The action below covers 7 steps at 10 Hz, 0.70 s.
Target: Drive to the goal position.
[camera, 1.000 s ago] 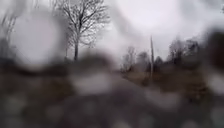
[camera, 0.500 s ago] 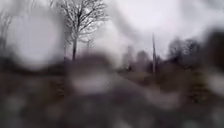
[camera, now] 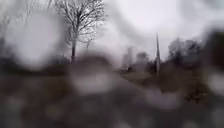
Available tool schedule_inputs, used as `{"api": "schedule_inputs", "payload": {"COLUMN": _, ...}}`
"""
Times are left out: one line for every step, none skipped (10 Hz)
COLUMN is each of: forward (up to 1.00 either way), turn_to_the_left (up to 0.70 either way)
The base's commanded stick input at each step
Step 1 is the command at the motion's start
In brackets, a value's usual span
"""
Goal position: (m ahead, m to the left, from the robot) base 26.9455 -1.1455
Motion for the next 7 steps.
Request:
{"api": "schedule_inputs", "payload": {"forward": 0.70, "turn_to_the_left": 0.00}}
{"api": "schedule_inputs", "payload": {"forward": 0.70, "turn_to_the_left": 0.00}}
{"api": "schedule_inputs", "payload": {"forward": 0.70, "turn_to_the_left": 0.00}}
{"api": "schedule_inputs", "payload": {"forward": 0.70, "turn_to_the_left": 0.00}}
{"api": "schedule_inputs", "payload": {"forward": 0.70, "turn_to_the_left": 0.00}}
{"api": "schedule_inputs", "payload": {"forward": 0.70, "turn_to_the_left": 0.00}}
{"api": "schedule_inputs", "payload": {"forward": 0.70, "turn_to_the_left": 0.00}}
